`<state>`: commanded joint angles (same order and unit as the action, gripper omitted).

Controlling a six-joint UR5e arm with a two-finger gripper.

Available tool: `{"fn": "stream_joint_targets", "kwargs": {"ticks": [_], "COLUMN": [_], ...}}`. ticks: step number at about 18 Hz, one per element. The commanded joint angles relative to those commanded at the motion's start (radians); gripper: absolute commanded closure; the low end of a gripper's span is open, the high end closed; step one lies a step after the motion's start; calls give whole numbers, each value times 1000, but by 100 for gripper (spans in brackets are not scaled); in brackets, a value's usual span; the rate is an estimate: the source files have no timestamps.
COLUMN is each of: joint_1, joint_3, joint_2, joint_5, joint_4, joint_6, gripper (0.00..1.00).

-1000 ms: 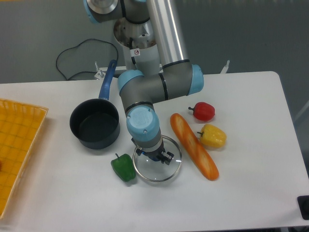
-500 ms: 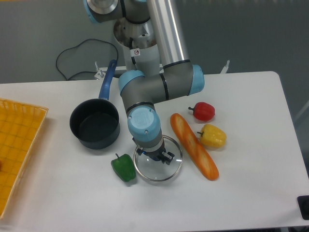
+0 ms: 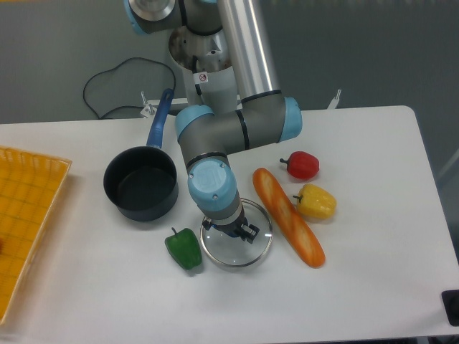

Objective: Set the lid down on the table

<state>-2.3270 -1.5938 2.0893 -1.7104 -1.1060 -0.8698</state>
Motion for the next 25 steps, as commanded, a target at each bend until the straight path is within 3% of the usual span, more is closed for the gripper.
{"fn": "stream_joint_targets", "kwargs": {"ticks": [25], "joint_1": [21], "joint_3": [-6], "joint_2": [14], "joint_5": [-3], "joint_4": [6], "joint_6": [6], "gripper": [35]}}
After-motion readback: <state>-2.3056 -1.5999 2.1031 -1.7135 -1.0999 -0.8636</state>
